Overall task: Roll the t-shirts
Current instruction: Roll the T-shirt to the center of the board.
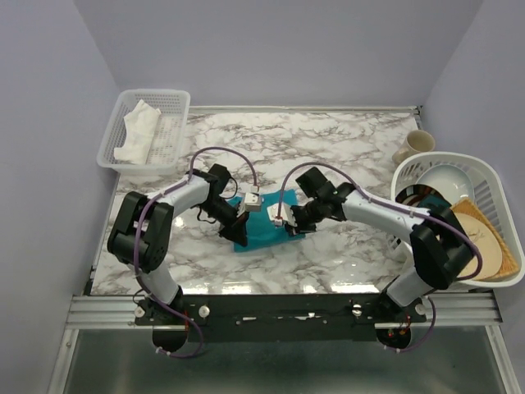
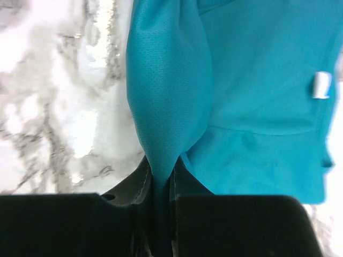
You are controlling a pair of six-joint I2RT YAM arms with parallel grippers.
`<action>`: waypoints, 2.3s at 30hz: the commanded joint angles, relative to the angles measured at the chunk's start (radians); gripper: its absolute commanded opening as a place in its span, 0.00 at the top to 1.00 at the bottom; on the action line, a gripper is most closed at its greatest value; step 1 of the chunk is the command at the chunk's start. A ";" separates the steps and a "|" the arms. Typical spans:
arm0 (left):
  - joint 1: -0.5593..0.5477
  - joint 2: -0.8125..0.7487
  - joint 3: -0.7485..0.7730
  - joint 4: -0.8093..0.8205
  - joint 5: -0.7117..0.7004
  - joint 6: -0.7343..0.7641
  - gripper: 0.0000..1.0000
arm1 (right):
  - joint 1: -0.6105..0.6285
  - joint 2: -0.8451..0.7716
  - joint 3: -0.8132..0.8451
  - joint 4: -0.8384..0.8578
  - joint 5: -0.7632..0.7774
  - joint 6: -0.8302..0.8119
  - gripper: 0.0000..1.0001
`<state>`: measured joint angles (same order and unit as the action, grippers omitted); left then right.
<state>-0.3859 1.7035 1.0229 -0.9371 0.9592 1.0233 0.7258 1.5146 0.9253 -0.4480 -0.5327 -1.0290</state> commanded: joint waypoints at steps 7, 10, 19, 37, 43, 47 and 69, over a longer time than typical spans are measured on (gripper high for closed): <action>0.061 0.111 0.147 -0.306 0.055 -0.010 0.93 | -0.114 0.334 0.280 -0.658 -0.249 -0.118 0.90; 0.074 0.188 0.198 -0.386 0.067 0.060 0.96 | -0.143 0.435 0.372 -0.744 -0.283 -0.126 0.90; 0.108 0.271 0.207 -0.376 0.026 0.096 1.00 | -0.169 0.648 0.592 -1.000 -0.294 -0.246 0.93; 0.114 0.133 0.025 0.044 -0.287 -0.095 0.83 | -0.141 0.966 0.877 -1.080 -0.043 -0.053 0.89; 0.113 0.022 -0.023 0.100 -0.313 -0.155 0.68 | -0.085 1.003 0.877 -1.080 0.057 -0.008 0.89; 0.113 -0.179 -0.052 0.109 -0.396 -0.160 0.56 | -0.054 1.058 0.889 -1.080 0.143 0.053 0.89; -0.642 -0.748 -0.437 0.532 -0.698 -0.308 0.36 | -0.097 1.155 1.021 -1.077 0.117 0.282 0.92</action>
<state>-0.9077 0.9180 0.5785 -0.5125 0.3588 0.8131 0.6868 2.5523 1.9335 -1.6985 -0.6006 -0.8600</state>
